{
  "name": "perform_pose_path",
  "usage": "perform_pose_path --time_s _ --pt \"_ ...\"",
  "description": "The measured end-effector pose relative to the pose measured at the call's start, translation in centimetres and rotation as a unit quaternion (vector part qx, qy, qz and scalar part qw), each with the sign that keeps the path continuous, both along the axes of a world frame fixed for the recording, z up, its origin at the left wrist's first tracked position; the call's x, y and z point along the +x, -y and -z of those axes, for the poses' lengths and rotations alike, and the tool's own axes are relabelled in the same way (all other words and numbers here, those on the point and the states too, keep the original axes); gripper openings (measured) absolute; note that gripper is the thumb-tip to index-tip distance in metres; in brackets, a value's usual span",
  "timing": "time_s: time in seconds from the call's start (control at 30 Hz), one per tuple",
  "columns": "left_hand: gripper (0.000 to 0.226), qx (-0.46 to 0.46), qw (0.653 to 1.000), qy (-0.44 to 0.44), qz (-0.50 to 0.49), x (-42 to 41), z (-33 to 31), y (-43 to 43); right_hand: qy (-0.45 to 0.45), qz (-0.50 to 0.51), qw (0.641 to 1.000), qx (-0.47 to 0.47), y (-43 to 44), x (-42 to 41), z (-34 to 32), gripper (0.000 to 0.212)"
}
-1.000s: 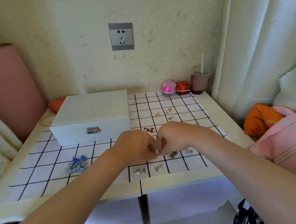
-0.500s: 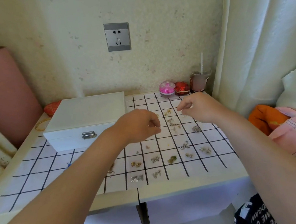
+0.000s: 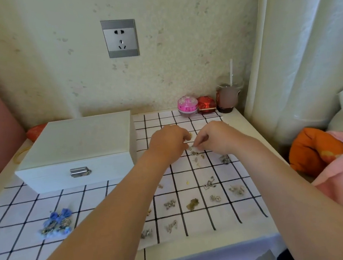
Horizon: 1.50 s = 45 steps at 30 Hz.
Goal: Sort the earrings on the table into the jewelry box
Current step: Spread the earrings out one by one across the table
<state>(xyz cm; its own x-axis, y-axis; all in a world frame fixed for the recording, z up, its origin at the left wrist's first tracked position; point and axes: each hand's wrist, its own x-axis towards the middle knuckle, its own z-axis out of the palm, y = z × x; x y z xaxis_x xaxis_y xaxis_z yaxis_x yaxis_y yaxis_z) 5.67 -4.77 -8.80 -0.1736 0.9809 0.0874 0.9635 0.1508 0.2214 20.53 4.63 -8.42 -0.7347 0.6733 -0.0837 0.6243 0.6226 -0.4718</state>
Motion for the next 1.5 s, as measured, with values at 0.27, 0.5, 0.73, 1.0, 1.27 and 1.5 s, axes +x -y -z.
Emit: perform_pose_path --time_s 0.27,0.5,0.73,1.0,1.27,1.5 --pt "0.015 -0.023 1.0 -0.005 0.011 -0.9 0.8 0.0 0.035 -0.039 0.999 -0.016 -0.2 -0.5 -0.6 0.019" --pt "0.017 -0.019 0.999 0.031 0.007 -0.8 0.7 0.0 0.03 -0.01 0.999 -0.02 0.3 -1.0 -0.1 0.009" --pt "0.009 -0.025 0.999 0.048 0.001 -0.7 0.6 -0.1 0.002 0.005 1.0 0.015 0.3 -1.0 0.0 0.008" --pt "0.007 -0.01 0.992 0.124 0.014 -2.1 -0.9 1.0 -0.13 0.055 0.988 -0.064 0.5 -0.1 -0.6 0.005" --pt "0.009 -0.082 0.99 0.114 0.02 -1.0 -1.8 3.4 -0.081 -0.031 0.995 -0.057 2.7 -0.3 -0.8 0.005" --pt "0.003 -0.077 0.996 0.053 -0.002 -0.7 -2.3 4.9 0.008 -0.079 0.997 0.018 5.1 -0.9 -0.2 0.009"
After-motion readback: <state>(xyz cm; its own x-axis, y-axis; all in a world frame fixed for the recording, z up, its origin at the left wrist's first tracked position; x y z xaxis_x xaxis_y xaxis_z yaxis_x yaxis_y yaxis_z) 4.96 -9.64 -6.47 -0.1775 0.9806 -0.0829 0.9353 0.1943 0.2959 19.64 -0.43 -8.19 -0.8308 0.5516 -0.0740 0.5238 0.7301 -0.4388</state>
